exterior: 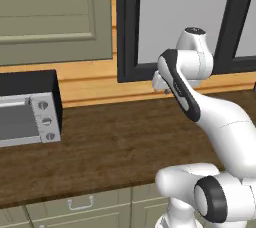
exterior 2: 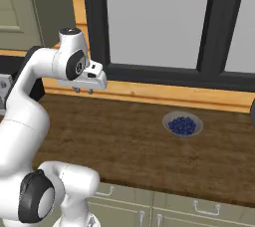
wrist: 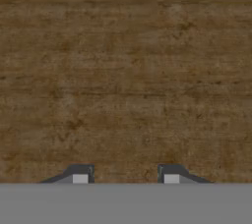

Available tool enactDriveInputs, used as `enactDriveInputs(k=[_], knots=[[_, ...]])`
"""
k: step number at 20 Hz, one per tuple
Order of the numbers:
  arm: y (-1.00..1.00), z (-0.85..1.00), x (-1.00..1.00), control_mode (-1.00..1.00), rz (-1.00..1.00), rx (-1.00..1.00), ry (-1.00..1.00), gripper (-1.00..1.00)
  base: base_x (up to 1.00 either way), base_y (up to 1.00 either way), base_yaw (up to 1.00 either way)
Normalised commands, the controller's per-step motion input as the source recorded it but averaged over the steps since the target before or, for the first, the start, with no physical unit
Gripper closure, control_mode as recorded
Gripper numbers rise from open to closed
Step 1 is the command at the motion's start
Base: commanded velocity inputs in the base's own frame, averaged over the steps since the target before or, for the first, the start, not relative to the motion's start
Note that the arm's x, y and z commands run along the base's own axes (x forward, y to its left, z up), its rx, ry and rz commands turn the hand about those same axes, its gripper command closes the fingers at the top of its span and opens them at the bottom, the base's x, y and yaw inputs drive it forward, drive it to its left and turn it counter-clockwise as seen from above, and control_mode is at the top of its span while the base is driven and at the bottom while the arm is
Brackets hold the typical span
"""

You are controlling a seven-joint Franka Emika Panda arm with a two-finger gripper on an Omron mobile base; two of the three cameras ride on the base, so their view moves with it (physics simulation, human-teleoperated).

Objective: Take a straw from the drawer in front and place it inside the glass cup on the dining counter.

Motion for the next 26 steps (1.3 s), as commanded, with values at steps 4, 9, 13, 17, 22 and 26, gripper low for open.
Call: enactDriveInputs(k=[4, 9, 13, 17, 22, 26], knots=[[0.00, 0.00, 0.00, 1.00, 0.00, 0.00, 0.00, -1.00, -0.18, 0.03, 0.00], [0.00, 0.00, 0.00, 1.00, 0.00, 0.00, 0.00, -1.00, -1.00, 0.16, -0.02], [0.00, 0.00, 0.00, 1.00, 0.00, 0.00, 0.00, -1.00, -0.92, 0.21, -0.17], [0.00, 0.00, 0.00, 1.00, 0.00, 0.00, 0.00, -1.00, -0.36, 0.54, -0.40], [0.00, 0.00, 0.00, 1.00, 0.00, 0.00, 0.00, -1.00, -0.02, 0.80, -0.59], [0.00, 0.00, 0.00, 1.00, 0.00, 0.00, 0.00, -1.00, 0.00, 0.80, -0.61]])
